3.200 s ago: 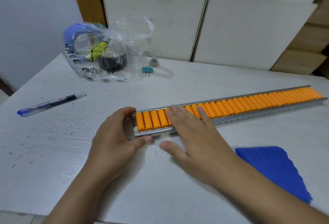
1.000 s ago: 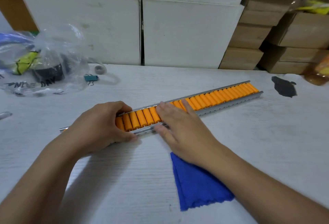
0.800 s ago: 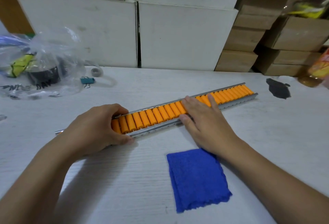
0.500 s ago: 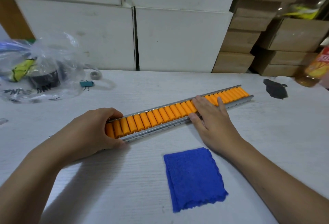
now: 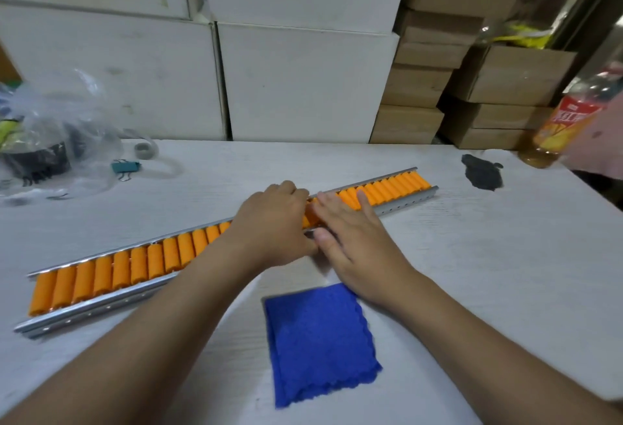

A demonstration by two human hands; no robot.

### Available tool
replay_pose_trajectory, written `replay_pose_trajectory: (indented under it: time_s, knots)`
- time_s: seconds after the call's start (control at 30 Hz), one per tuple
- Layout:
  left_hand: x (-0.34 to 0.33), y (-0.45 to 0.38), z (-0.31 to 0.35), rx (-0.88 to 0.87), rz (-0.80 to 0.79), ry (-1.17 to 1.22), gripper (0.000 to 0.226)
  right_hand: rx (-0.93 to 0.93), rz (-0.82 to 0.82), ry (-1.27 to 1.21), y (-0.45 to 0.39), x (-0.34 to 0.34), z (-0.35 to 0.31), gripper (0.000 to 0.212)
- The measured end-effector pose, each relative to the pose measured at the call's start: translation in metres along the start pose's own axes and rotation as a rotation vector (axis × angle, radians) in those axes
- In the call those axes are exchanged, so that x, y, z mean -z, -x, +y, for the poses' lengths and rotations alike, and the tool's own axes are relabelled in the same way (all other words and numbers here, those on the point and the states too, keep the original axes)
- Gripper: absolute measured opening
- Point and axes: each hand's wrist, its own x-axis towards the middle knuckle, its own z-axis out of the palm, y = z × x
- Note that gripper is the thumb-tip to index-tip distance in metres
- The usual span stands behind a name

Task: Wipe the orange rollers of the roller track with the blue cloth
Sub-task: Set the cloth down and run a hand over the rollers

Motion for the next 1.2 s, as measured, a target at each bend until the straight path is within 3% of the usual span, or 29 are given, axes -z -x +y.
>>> replay_pose_trajectory:
  time_s: [0.13,0.4,0.67,0.77,0.87,1.03,1.2]
  knots:
    - [-0.005,-0.009,-0.005,0.021,0.002,0.01,0.054,0.038,-0.038,0.071,-0.003,-0.007,0.005,0.052]
    - [-0.006,-0.01,-0.006,0.044,0.01,0.026,0.072,-0.048,0.01,0.128,0.005,0.006,0.06,0.052]
    - [-0.003,-0.01,-0.004,0.058,-0.008,0.063,0.072,-0.391,0.095,0.252,0.008,0.029,0.145,0.051]
    - [-0.004,-0.009,-0.005,0.062,-0.003,0.081,0.074,-0.52,0.141,0.224,0.002,0.028,0.14,0.055]
    - [-0.005,-0.009,-0.006,0.068,0.008,0.09,0.074,-0.335,0.158,0.127,-0.001,0.021,0.089,0.054]
    - [-0.009,-0.01,-0.008,0.057,0.053,0.121,0.071,0.063,-0.071,0.061,0.006,0.001,0.018,0.059]
    - [-0.008,-0.009,-0.008,0.056,0.044,0.095,0.074,-0.022,-0.004,0.08,0.004,0.0,0.046,0.06]
